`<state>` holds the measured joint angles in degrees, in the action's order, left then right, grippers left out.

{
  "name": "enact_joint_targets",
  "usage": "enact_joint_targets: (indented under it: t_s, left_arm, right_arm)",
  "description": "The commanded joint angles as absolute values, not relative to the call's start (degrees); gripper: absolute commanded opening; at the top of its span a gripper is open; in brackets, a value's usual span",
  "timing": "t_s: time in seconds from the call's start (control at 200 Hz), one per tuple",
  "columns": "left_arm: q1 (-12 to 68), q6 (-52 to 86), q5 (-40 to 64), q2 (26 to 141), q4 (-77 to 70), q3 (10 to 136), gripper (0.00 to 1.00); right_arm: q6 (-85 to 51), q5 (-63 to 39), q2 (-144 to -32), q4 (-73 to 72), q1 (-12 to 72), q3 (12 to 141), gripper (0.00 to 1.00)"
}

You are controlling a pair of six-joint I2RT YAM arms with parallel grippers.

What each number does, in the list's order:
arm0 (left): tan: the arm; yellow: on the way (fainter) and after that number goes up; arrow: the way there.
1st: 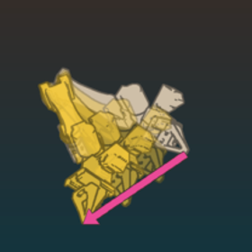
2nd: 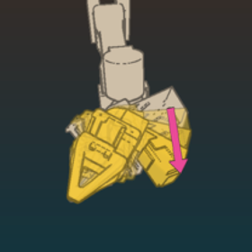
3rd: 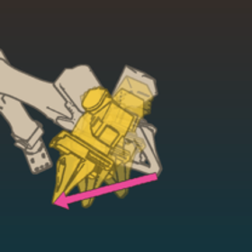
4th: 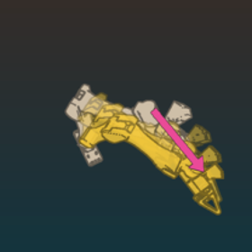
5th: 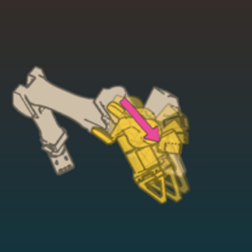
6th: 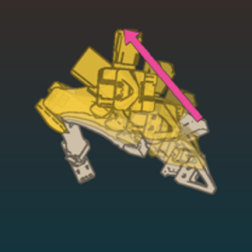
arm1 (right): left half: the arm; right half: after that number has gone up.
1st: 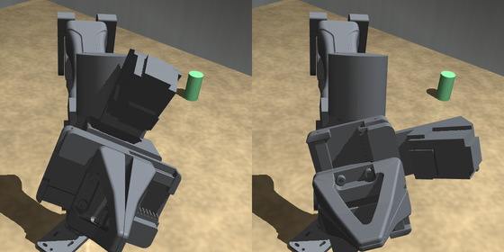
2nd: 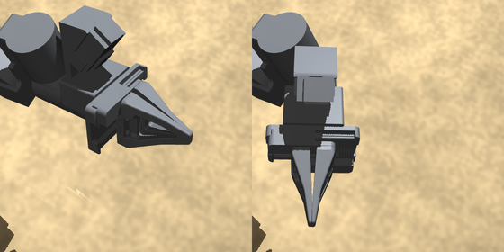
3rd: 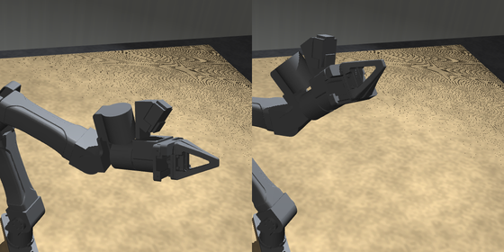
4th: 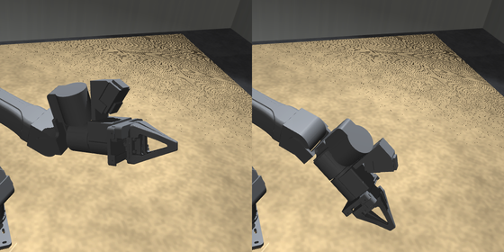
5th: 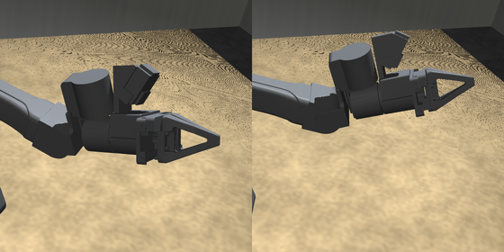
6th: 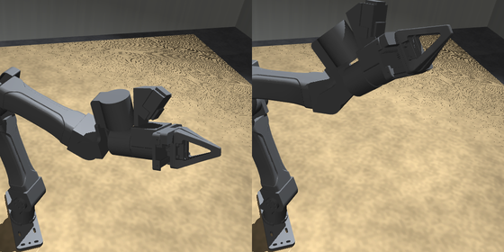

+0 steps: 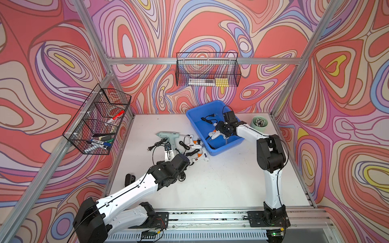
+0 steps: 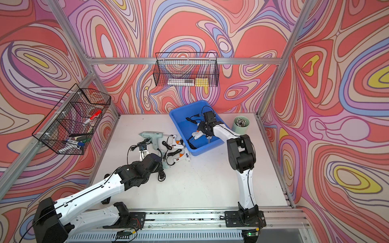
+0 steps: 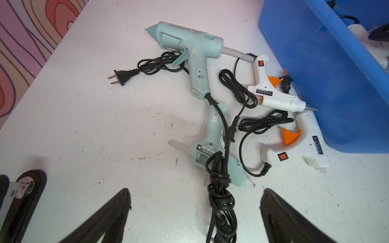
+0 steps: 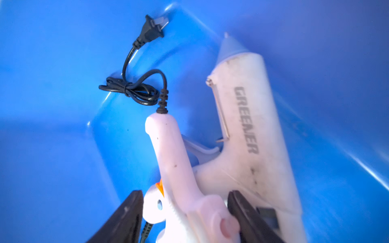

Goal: Put the hot melt glue gun into the storage box
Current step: Place the hot melt adhesive gun in the storage box, then pick up the hot melt adhesive gun from the center of the board.

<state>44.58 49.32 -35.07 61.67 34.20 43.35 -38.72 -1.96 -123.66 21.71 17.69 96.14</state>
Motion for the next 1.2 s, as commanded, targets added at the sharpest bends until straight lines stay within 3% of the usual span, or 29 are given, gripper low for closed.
enact_joint_targets:
  t_s: [0.0,0.175,0.451,0.866,1.192]
  left_arm:
    - [43.9,51.3,-33.2,61.7,40.7,45.1,0.98]
    - [43.6,51.2,-28.7,62.8,42.1,44.6,0.96]
    - [42.3,48.3,-23.0,70.0,33.5,45.1,0.84]
    - [24.7,41.5,-14.9,87.2,20.7,56.3,0.66]
    - [19.7,38.3,-16.4,102.9,24.7,71.9,0.64]
  right_arm:
    - [-36.5,0.4,-118.5,22.9,17.9,94.2,0.77]
    - [-33.7,3.9,-111.1,21.8,19.2,90.8,0.98]
    - [-29.8,11.1,-101.9,21.9,24.2,86.1,0.98]
    - [-29.5,16.4,-90.0,19.5,29.4,74.6,0.98]
    - [-29.8,17.5,-81.9,18.4,30.4,68.0,0.98]
